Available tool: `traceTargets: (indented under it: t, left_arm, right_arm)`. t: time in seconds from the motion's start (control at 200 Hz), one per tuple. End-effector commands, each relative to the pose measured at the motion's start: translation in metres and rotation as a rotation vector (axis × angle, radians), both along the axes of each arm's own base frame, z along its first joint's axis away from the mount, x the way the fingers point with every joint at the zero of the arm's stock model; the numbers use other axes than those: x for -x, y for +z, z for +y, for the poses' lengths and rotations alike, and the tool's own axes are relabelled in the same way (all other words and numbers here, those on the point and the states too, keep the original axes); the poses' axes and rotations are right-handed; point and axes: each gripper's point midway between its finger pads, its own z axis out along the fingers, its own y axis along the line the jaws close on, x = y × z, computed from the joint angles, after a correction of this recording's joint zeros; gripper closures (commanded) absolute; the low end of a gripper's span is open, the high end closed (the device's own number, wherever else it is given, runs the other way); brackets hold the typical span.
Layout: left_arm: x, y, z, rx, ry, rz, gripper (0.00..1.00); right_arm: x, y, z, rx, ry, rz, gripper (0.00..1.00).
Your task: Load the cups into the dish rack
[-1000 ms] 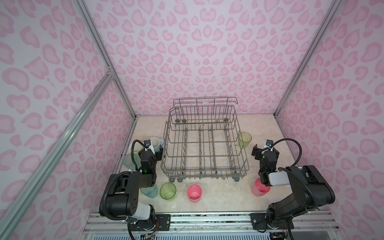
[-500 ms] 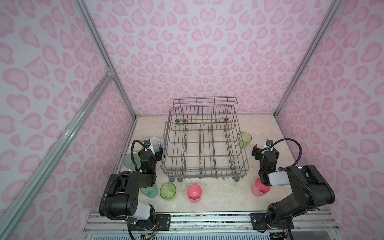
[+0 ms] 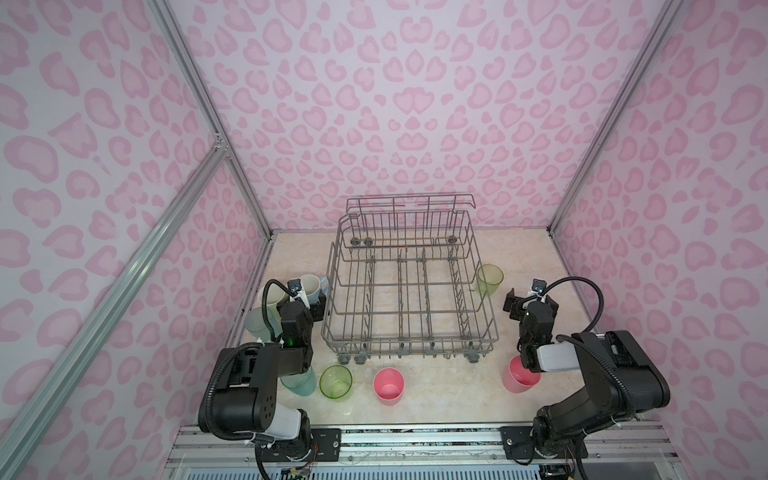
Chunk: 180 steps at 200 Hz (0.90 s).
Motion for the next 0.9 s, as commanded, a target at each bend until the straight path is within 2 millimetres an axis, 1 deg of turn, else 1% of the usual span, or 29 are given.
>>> traceTargets:
  t: [0.0,0.275,0.65,0.895]
  left_arm:
    - [-0.0032,0.0094,0.0001,-0.003,0.0,-0.034,0.03]
    - [-0.0022,0.0103,-0.0003,-0.003,0.0,-0.038,0.03]
    - [-0.0011,0.0118,-0.0006,-0.006,0.001,-0.046,0.01]
    - [-0.0038,0.0174,0.0072,0.002,0.052,-0.025,0.01]
  right_arm:
    - [0.002,0.0054,-0.0043,-0.004,-0.028,-0.032,0.01]
    - [0.0058,0.0074,-0.0078,-0.007,-0.05,-0.05,0.01]
    - [0.0081,0.0092,-0.006,-0.009,-0.038,-0.066,0.01]
    - [0.0098,0.0124,-0.005,-0.008,-0.031,-0.072,0.01]
